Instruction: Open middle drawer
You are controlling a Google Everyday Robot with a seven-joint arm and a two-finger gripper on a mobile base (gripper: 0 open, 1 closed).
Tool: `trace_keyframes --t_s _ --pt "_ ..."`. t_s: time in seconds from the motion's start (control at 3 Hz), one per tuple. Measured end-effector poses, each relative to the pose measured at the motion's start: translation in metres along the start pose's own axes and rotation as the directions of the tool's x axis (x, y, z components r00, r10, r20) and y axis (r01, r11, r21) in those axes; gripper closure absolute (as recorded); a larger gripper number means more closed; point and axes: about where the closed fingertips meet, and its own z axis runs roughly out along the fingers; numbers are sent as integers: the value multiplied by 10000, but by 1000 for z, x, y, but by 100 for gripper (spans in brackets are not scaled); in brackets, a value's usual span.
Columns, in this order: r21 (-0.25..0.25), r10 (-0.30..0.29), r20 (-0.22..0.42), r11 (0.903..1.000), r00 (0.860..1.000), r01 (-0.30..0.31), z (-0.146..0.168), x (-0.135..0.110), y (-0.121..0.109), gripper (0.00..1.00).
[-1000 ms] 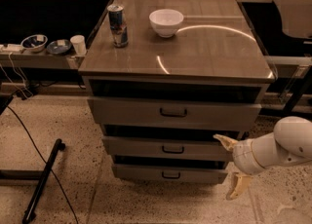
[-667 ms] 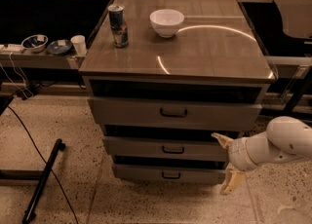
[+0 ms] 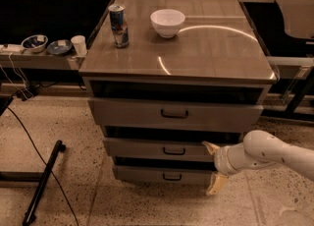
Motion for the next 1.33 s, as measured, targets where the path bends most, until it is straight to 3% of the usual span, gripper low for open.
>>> trace_keyframes --t_s 0.67,1.33 --pt "602 -35 30 9982 10000 33 27 5 -36 0" --pt "171 679 128 9975 9976 -681 57 27 -55 38"
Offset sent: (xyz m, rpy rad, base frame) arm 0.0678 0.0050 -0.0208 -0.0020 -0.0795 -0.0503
